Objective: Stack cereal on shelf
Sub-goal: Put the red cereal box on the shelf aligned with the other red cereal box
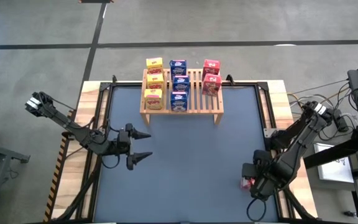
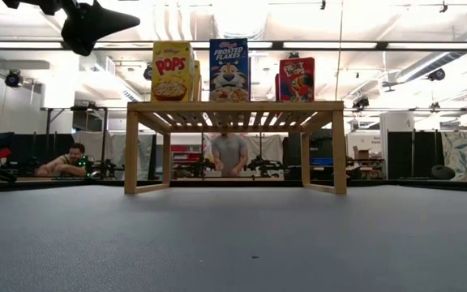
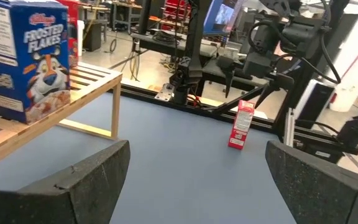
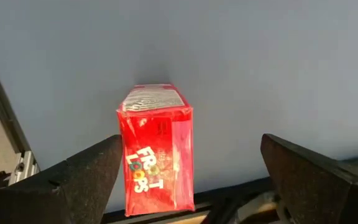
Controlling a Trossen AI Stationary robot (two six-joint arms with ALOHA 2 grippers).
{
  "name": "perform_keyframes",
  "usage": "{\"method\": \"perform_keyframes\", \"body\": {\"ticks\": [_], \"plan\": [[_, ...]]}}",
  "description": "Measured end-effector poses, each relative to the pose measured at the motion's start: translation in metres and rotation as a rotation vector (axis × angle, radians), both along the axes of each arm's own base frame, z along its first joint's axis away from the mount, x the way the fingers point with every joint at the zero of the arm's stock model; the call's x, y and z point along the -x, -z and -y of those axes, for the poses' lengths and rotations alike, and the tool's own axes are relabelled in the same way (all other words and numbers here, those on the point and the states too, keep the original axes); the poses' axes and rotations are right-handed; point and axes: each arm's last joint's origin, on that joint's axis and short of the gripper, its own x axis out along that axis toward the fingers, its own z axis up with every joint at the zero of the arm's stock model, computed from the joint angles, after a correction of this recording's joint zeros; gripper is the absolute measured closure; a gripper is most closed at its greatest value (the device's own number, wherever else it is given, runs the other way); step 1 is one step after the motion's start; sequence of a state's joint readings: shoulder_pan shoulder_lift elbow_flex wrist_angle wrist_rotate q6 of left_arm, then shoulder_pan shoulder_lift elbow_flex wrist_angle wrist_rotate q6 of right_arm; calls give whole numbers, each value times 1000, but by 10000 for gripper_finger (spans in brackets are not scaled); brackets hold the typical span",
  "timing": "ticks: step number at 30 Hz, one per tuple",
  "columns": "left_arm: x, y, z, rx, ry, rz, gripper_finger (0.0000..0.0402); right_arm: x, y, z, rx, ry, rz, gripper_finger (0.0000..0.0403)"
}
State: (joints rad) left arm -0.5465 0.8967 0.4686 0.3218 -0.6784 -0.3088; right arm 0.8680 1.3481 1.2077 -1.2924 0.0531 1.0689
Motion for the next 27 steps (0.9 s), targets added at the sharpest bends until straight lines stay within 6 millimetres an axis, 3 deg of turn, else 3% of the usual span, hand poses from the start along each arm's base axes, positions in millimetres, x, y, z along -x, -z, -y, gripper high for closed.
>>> {"method": "perform_keyframes", "body": {"ticks": [19,27], "plan": [[0,0,0,6,16,0,43,12,24,10,-159,-4,89,31],[0,0,0,10,16,0,43,14,40,11,-164,-14,34,34]]}}
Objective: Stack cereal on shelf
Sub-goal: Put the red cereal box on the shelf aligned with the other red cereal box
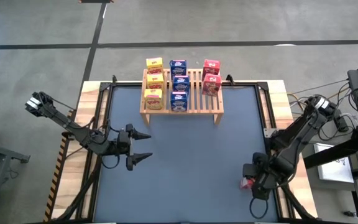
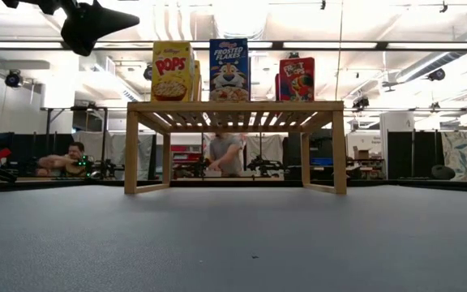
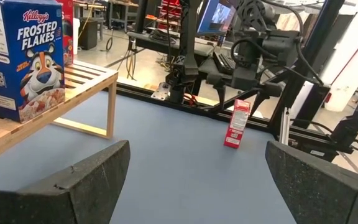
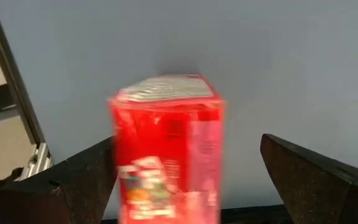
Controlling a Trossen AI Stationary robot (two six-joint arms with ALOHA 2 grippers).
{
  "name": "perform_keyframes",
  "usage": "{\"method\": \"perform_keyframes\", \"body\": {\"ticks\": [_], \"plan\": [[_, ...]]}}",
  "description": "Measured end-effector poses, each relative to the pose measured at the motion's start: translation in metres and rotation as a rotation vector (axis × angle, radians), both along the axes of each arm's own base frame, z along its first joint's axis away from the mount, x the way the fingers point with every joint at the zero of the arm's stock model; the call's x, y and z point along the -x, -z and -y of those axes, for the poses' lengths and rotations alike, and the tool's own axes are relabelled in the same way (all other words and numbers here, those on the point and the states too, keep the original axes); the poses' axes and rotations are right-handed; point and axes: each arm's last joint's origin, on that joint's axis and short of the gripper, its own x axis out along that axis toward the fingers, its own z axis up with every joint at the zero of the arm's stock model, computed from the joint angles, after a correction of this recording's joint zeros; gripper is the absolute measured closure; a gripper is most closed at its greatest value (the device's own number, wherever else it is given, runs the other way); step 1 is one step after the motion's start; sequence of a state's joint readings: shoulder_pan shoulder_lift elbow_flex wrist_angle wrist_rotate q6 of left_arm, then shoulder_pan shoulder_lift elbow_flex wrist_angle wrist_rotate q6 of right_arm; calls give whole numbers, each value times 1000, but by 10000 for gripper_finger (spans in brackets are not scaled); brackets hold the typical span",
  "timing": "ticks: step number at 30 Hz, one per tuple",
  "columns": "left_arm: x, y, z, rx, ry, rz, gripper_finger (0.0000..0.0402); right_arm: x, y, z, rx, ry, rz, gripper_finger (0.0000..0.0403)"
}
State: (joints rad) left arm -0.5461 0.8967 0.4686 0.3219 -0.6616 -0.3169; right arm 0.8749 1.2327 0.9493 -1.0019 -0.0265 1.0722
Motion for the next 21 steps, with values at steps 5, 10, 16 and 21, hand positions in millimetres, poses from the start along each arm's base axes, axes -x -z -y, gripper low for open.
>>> {"method": "perform_keyframes", "body": {"ticks": [5,10,16,21], "plan": [[0,0,0,4,0,0,43,1,4,1,12,-9,-8,60],[0,0,0,4,0,0,43,1,4,1,10,-18,-4,84],[0,0,0,7,0,1,43,-1,-2,-1,-9,-43,21,91],[0,0,0,7,0,1,43,-2,-4,-2,-16,-50,28,116]]}}
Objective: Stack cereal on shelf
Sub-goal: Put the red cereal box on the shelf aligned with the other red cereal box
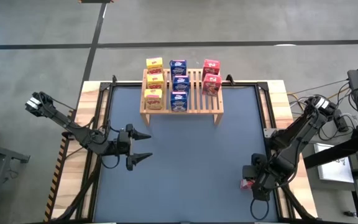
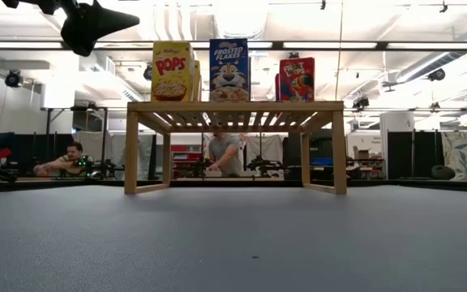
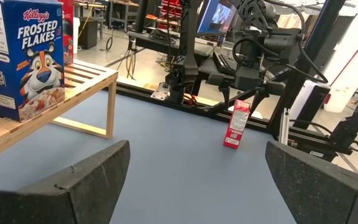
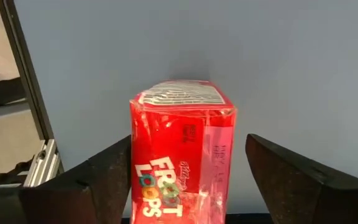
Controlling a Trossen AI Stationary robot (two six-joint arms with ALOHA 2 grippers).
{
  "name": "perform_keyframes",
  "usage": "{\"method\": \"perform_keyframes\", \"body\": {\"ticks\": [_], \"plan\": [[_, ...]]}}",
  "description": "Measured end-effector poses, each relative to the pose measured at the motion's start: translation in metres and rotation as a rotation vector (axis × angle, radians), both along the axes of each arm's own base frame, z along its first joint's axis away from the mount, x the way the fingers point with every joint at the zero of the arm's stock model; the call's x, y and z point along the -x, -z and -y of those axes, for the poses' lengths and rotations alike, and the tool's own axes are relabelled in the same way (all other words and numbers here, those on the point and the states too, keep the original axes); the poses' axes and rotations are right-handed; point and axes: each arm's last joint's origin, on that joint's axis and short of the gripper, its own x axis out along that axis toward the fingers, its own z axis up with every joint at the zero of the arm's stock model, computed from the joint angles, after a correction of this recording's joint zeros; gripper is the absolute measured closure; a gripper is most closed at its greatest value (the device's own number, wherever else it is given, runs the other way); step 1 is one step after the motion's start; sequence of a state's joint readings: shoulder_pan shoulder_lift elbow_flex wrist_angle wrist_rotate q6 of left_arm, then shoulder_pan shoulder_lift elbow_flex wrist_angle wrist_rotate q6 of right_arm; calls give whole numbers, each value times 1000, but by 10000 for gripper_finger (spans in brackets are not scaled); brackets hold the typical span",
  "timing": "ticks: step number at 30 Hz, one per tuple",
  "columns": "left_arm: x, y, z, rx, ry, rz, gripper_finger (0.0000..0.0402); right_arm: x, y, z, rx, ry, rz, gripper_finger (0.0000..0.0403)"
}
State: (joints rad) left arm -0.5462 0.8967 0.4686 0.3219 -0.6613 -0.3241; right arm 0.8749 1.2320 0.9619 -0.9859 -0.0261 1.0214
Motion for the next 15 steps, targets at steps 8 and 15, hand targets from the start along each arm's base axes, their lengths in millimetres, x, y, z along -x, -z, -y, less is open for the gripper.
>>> {"method": "perform_keyframes", "body": {"ticks": [8,15], "plan": [[0,0,0,3,0,0,43,0,0,0,0,-1,0,146],[0,0,0,5,0,1,43,0,0,0,1,-1,-1,171]]}}
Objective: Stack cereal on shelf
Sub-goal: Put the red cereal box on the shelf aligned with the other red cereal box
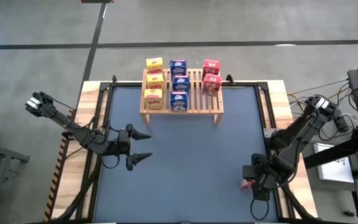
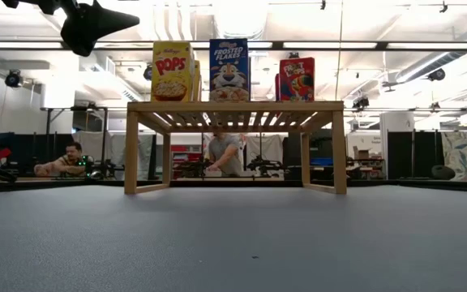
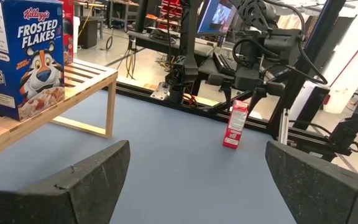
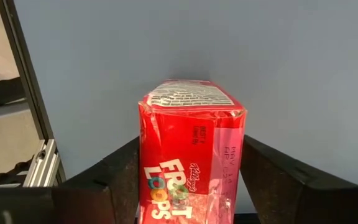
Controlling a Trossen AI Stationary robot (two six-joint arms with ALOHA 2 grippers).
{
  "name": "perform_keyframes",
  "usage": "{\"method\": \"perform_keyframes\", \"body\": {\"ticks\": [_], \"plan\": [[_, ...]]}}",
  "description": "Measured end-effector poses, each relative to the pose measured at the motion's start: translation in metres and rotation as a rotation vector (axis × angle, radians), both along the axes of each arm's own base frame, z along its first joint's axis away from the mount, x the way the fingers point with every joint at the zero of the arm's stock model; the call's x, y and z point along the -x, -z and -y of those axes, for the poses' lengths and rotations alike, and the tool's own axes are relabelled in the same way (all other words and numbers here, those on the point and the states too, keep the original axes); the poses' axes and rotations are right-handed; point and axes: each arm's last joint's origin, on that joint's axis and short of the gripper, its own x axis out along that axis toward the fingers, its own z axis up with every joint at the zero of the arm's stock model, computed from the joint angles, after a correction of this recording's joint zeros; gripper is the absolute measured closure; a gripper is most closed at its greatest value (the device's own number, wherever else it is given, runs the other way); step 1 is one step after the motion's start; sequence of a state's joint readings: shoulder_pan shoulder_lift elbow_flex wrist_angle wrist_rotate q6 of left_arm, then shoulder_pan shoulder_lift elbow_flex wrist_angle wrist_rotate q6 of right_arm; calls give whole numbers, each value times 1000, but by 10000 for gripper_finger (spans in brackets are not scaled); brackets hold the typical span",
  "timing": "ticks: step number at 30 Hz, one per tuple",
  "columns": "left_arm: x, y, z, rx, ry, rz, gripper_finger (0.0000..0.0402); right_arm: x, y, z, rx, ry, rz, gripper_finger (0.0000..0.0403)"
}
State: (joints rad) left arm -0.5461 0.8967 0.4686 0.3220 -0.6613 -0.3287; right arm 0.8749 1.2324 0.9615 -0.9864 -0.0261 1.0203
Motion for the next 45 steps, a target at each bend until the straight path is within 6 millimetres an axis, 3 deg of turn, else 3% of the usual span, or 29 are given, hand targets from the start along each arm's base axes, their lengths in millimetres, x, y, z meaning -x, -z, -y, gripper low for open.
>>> {"method": "perform_keyframes", "body": {"ticks": [7,17,35,45], "plan": [[0,0,0,10,-1,1,43,0,-1,0,5,-10,-1,177],[0,0,0,10,-1,1,43,-5,-18,-4,-22,-24,64,177],[0,0,0,21,-1,2,43,-1,8,-3,12,-17,-45,177],[0,0,0,21,-1,3,43,-1,9,-3,19,-48,-38,177]]}}
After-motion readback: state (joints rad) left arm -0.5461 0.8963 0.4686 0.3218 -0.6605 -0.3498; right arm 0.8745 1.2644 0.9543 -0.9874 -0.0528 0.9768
